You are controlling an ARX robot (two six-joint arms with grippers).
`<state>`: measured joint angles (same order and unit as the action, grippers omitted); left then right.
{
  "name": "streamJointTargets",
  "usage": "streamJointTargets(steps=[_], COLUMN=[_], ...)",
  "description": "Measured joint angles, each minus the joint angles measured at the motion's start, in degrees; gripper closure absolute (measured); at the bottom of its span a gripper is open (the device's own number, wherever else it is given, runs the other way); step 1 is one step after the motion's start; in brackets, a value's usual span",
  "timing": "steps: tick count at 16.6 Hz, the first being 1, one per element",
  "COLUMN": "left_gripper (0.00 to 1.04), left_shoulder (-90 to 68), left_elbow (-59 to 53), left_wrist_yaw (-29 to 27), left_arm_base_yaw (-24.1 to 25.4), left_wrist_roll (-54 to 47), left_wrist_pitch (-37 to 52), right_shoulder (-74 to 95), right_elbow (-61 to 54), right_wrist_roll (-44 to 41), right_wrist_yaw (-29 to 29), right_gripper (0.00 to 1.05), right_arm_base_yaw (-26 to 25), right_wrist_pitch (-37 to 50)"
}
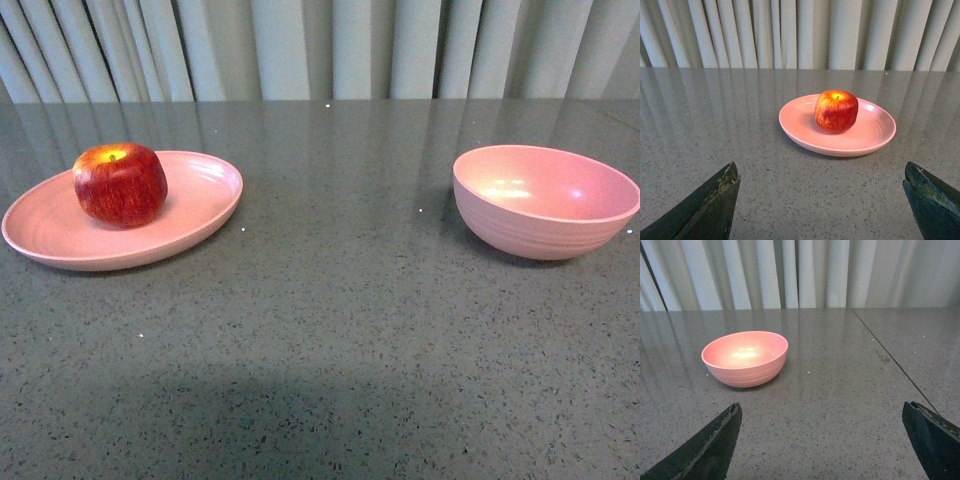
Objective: Move apple from plate to bowl
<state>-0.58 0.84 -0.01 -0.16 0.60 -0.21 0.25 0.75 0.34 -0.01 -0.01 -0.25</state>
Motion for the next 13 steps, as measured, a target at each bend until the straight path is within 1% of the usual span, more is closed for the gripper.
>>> streamJointTargets(steps=[13], left_gripper=[0.07], left_shoulder=[0.0], left_elbow=[0.0], left_wrist_yaw=[0.0], left_arm_base_yaw=[0.0], left_wrist_roll=[0.0], left_wrist_pitch=[0.02], right_shoulder=[0.0], right_elbow=[0.0], right_wrist_roll=[-0.02], right_wrist_yaw=[0.0], right_gripper=[0.07], right_arm_base_yaw=[0.0], right_wrist_pitch=[0.0])
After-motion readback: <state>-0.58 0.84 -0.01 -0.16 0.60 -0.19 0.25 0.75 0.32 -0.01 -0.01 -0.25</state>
